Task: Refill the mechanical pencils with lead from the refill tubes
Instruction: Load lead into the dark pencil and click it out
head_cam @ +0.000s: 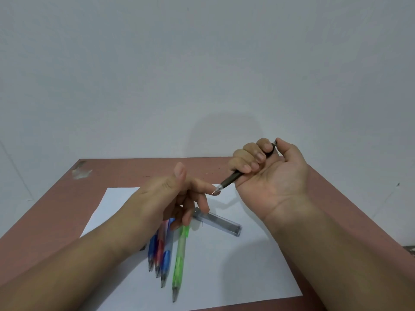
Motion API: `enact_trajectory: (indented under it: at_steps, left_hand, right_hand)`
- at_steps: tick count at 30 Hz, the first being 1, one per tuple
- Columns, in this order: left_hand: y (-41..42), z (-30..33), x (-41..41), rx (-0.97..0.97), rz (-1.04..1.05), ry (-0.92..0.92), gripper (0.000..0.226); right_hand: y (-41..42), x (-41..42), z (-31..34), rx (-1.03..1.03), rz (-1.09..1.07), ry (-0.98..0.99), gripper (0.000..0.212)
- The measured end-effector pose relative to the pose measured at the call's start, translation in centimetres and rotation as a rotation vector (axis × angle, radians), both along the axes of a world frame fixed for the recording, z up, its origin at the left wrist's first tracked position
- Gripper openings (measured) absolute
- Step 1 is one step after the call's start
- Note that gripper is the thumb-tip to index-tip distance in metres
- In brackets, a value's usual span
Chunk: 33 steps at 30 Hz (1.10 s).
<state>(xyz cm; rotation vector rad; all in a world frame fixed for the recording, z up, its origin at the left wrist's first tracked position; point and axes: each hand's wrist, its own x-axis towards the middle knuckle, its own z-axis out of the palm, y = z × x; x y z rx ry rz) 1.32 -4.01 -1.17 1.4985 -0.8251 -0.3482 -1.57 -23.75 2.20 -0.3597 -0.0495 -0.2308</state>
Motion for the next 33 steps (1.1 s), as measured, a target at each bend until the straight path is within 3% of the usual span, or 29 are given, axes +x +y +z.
enact_trajectory:
  at_steps: [33]
  left_hand:
    - [0.58,-0.57,0.66,-0.031,-0.07,-0.007,0.082]
  right_hand:
    - [0.09,-0.32,0.2,-0.015,-0.012,-0.022,0.037]
